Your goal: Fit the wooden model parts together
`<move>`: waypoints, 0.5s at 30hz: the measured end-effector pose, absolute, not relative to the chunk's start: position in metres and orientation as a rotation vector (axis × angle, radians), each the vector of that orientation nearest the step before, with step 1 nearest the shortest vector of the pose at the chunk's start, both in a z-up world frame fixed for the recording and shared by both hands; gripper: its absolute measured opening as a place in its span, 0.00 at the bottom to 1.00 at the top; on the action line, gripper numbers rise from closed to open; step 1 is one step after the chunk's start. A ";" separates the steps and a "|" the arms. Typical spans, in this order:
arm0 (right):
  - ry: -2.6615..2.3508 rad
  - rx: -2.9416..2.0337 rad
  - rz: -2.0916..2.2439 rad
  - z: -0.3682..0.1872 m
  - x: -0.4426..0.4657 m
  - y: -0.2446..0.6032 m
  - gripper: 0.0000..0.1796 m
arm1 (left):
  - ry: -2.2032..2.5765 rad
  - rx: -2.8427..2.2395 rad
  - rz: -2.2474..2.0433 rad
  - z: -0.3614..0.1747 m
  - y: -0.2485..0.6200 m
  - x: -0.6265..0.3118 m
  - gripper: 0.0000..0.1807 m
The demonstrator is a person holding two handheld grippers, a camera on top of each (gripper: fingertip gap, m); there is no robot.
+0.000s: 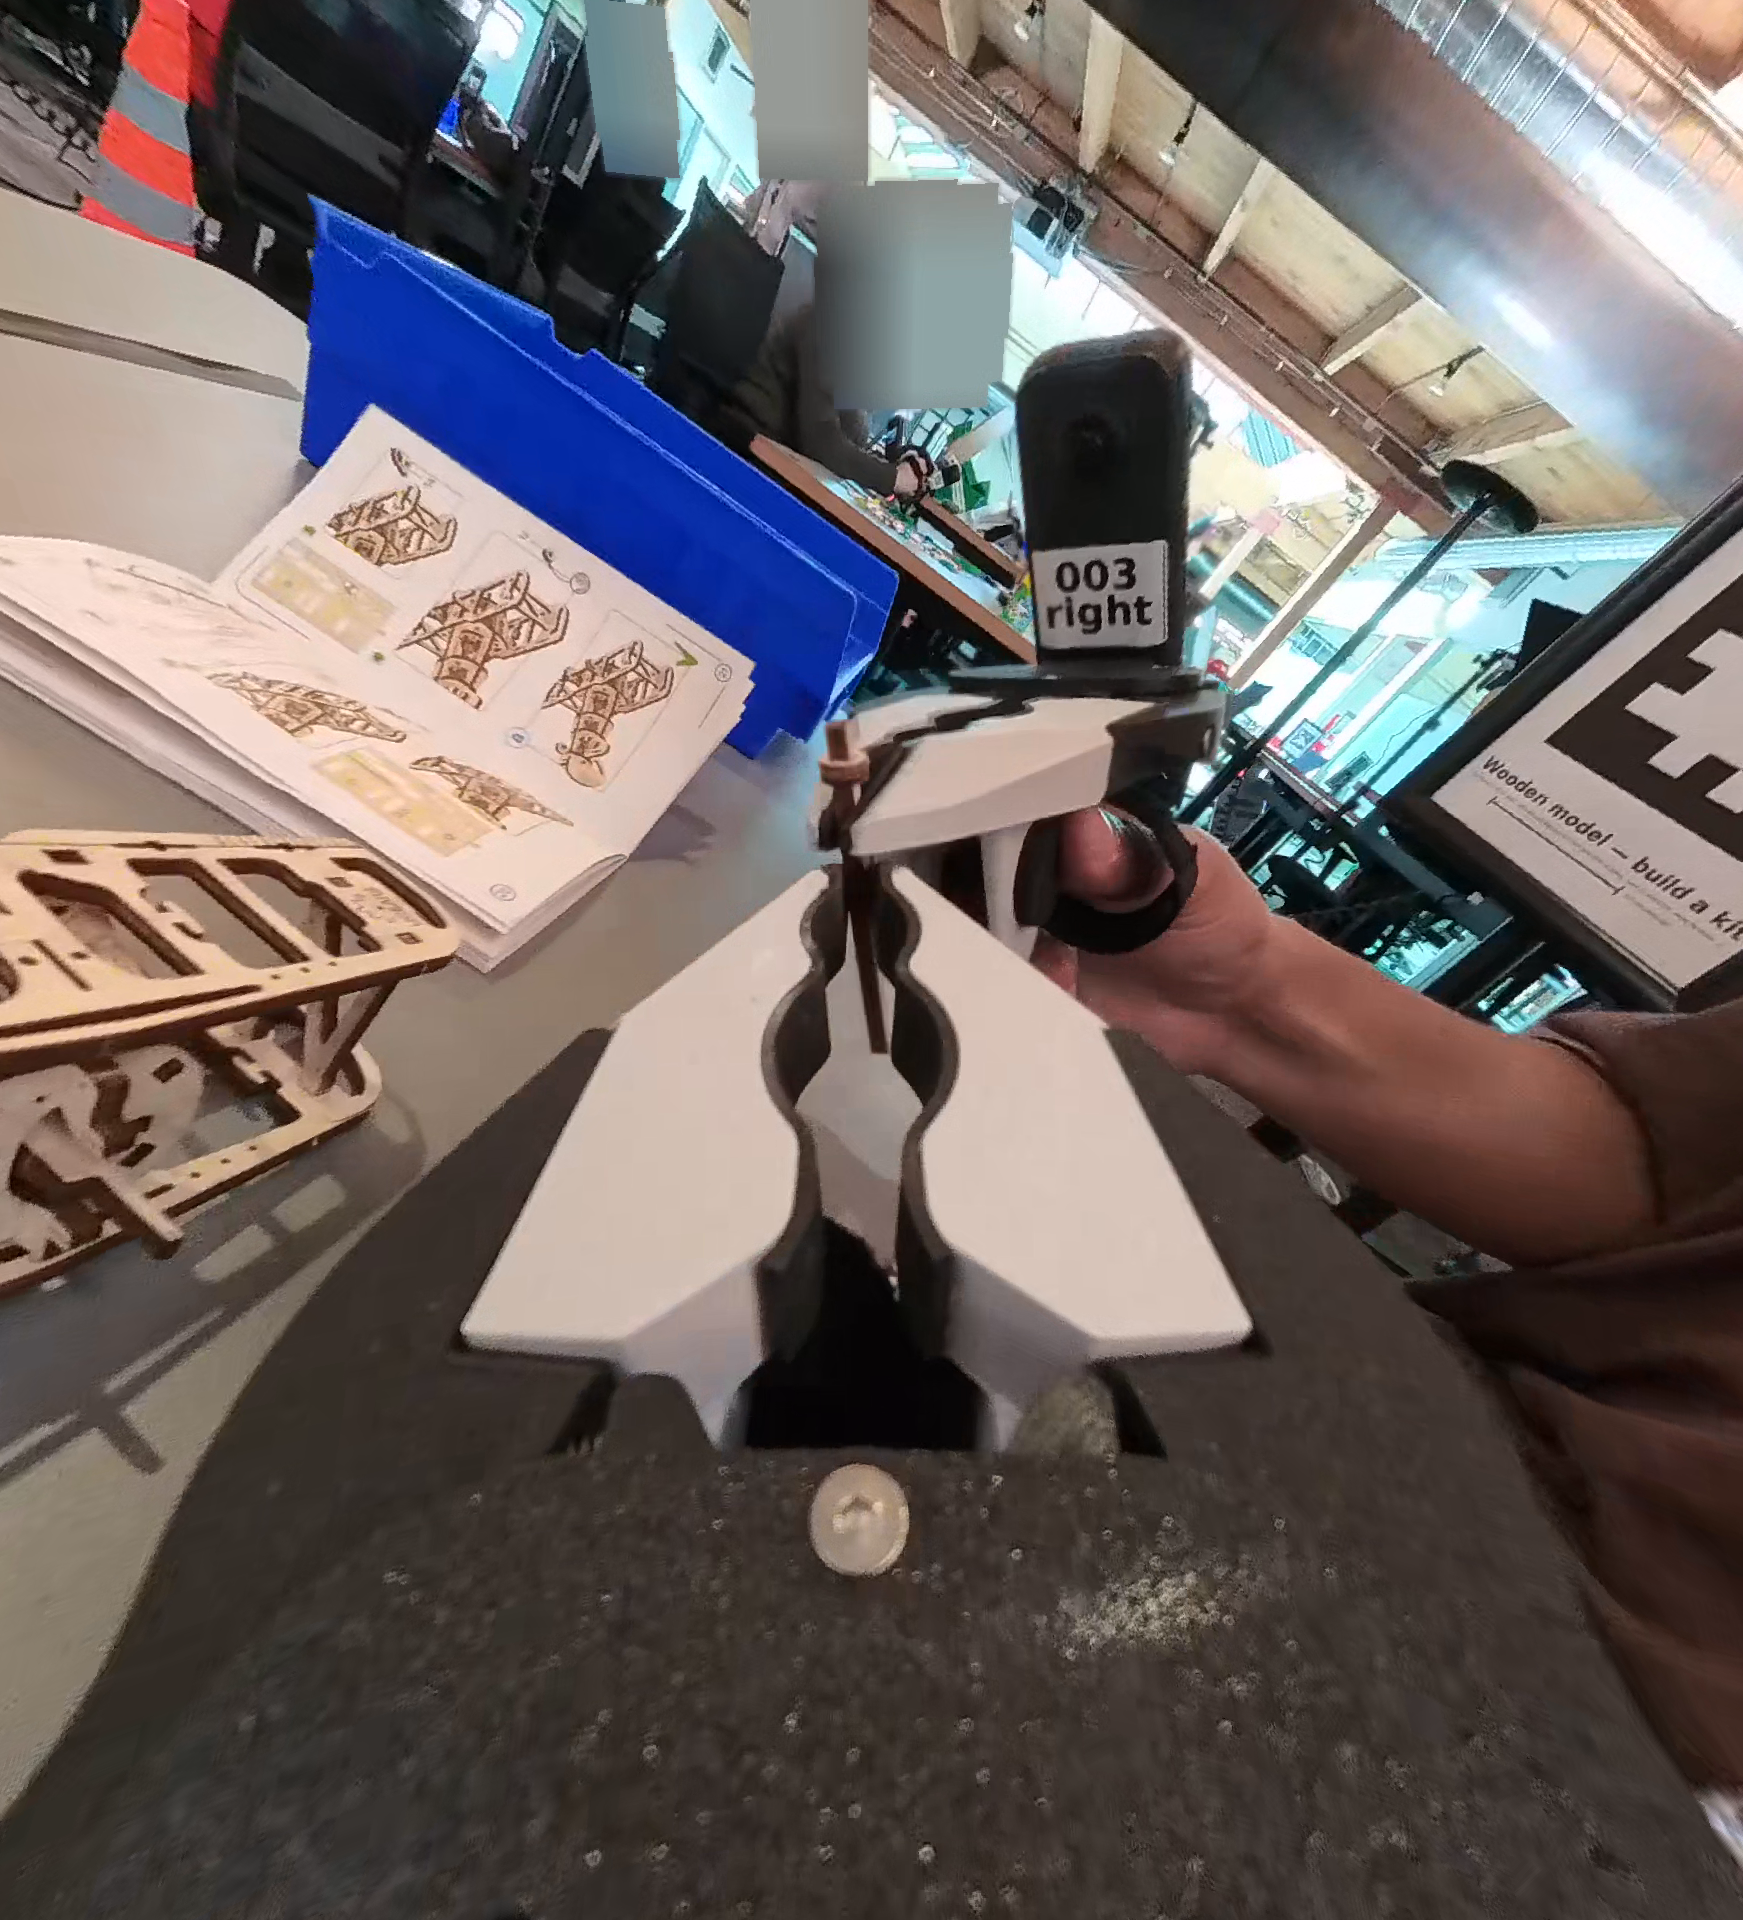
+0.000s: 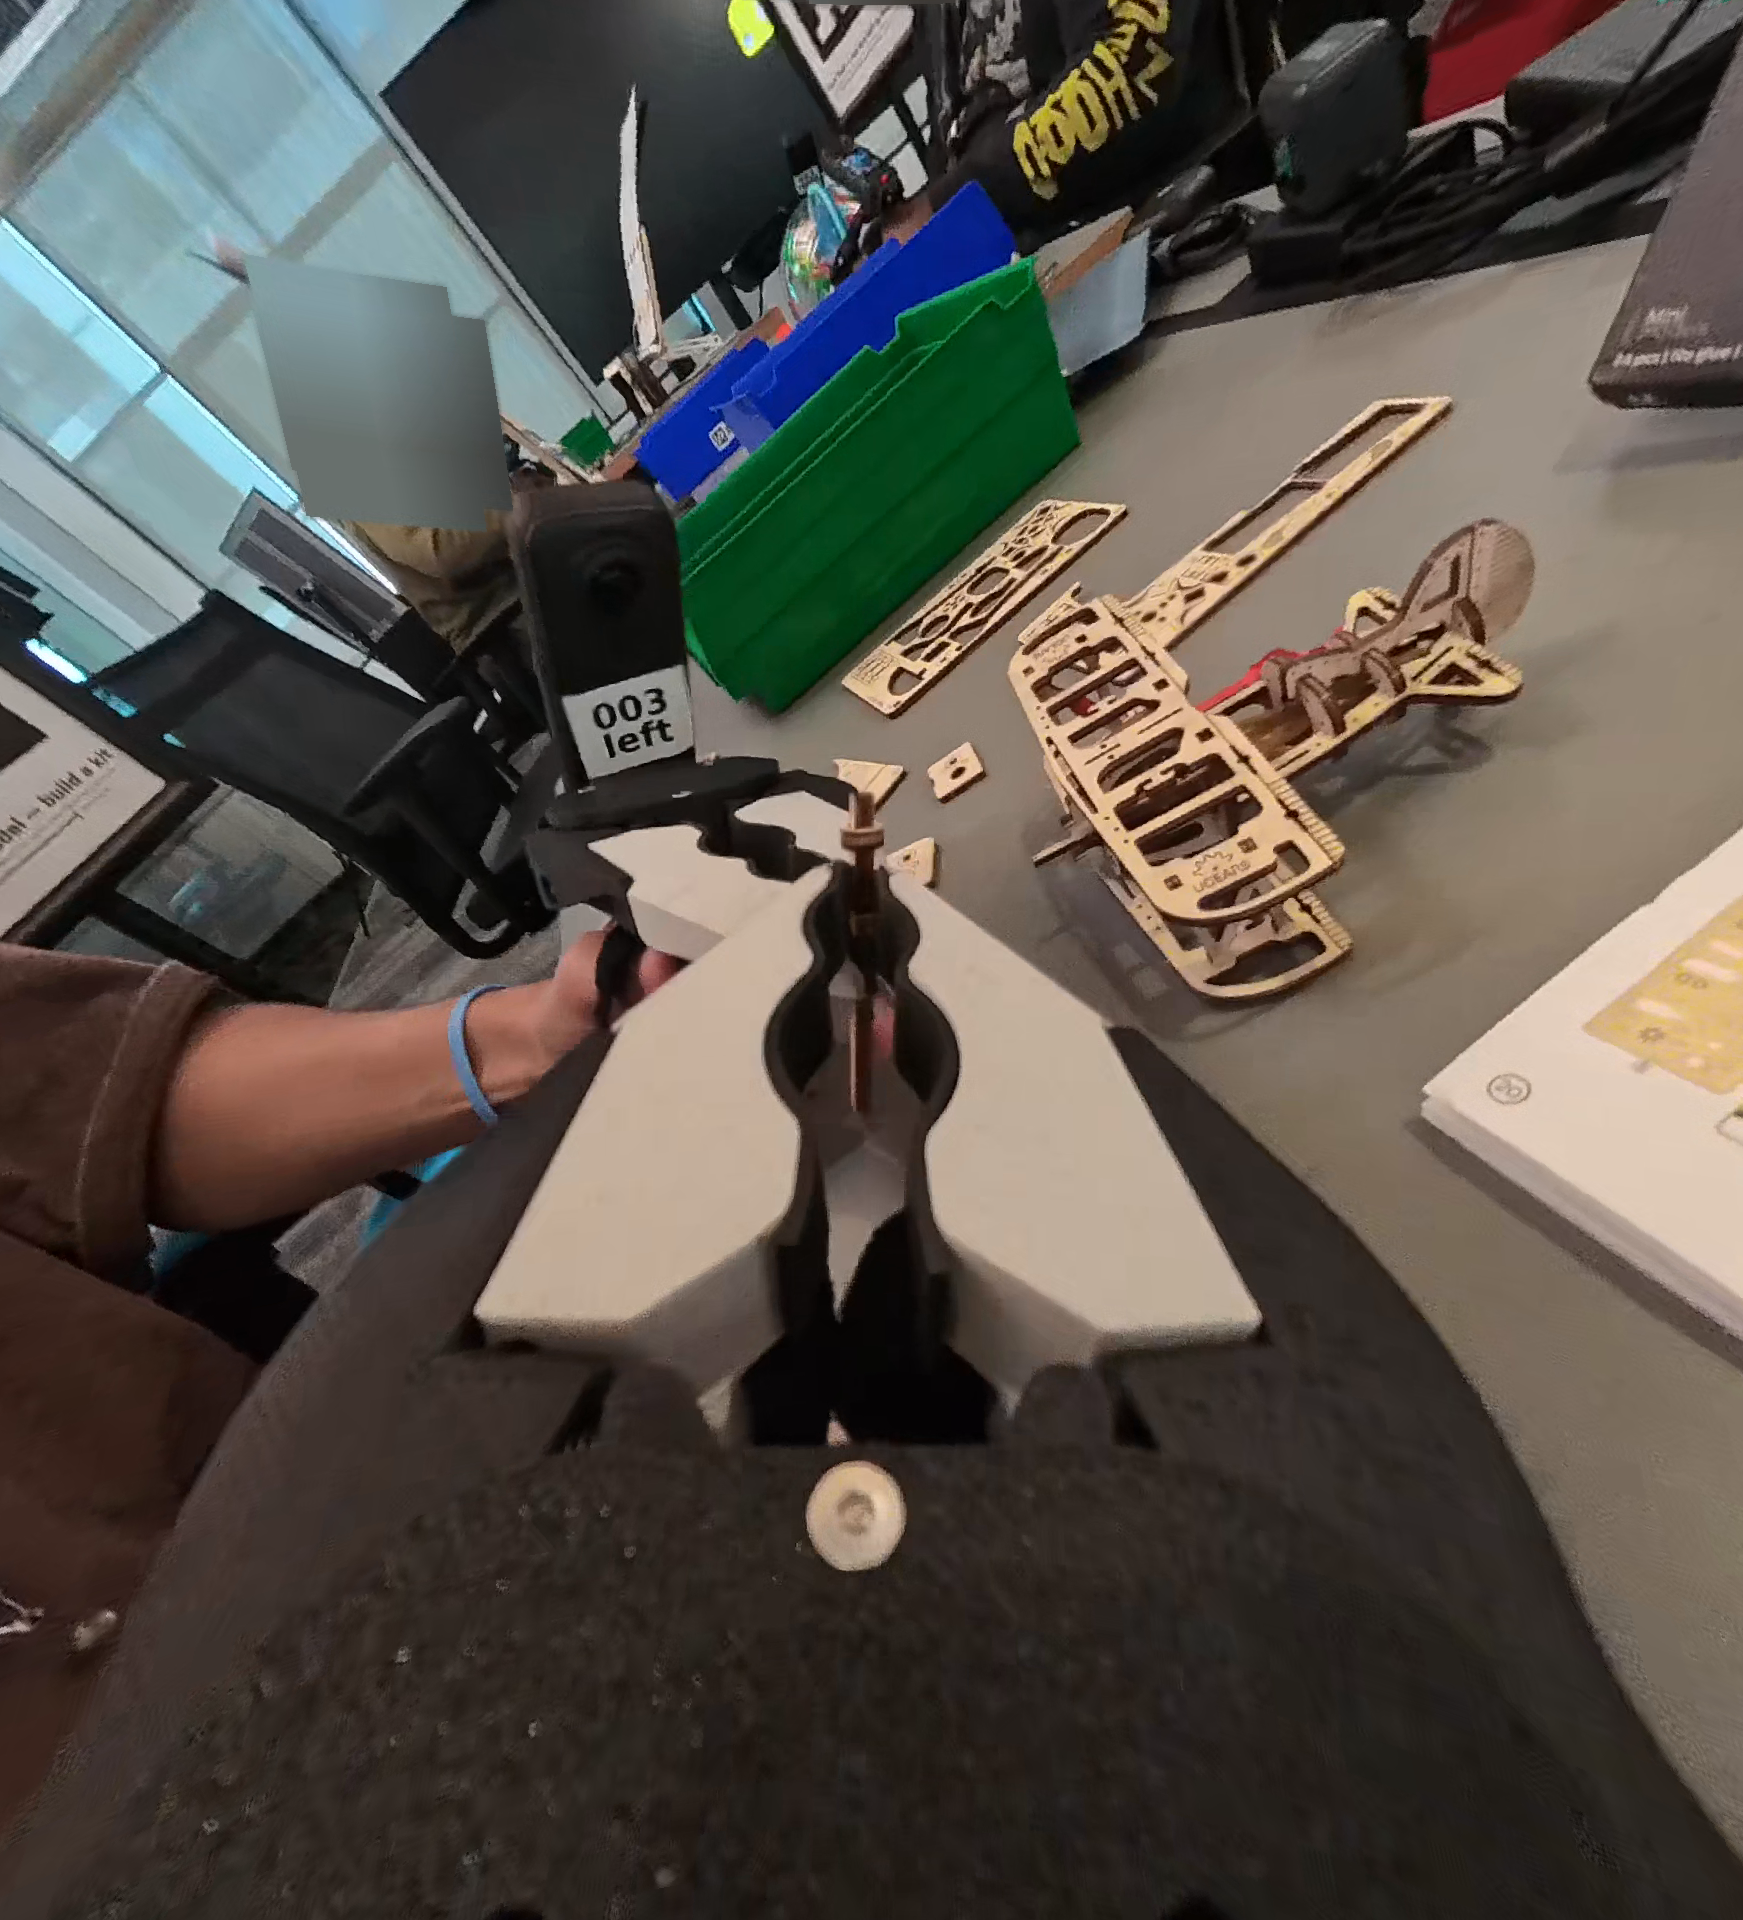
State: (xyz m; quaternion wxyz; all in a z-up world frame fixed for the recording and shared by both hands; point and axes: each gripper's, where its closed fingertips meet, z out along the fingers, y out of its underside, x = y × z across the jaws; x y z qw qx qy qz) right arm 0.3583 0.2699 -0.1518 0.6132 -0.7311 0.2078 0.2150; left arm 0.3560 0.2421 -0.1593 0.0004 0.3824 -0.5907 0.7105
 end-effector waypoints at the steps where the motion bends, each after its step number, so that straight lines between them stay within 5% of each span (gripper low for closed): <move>1: 0.497 -1.671 0.502 -0.151 0.358 0.268 0.01 | -1.858 1.197 2.238 -0.159 0.242 0.355 0.04; 7: 0.664 -1.518 0.621 -0.140 0.371 0.252 0.01 | -1.904 1.187 2.218 -0.157 0.242 0.349 0.14; 14: 0.636 -1.383 0.695 -0.132 0.352 0.252 0.01 | -1.937 1.145 2.196 -0.154 0.223 0.343 0.13; 15: 0.641 -1.380 0.693 -0.134 0.351 0.254 0.01 | -1.934 1.134 2.185 -0.156 0.220 0.342 0.06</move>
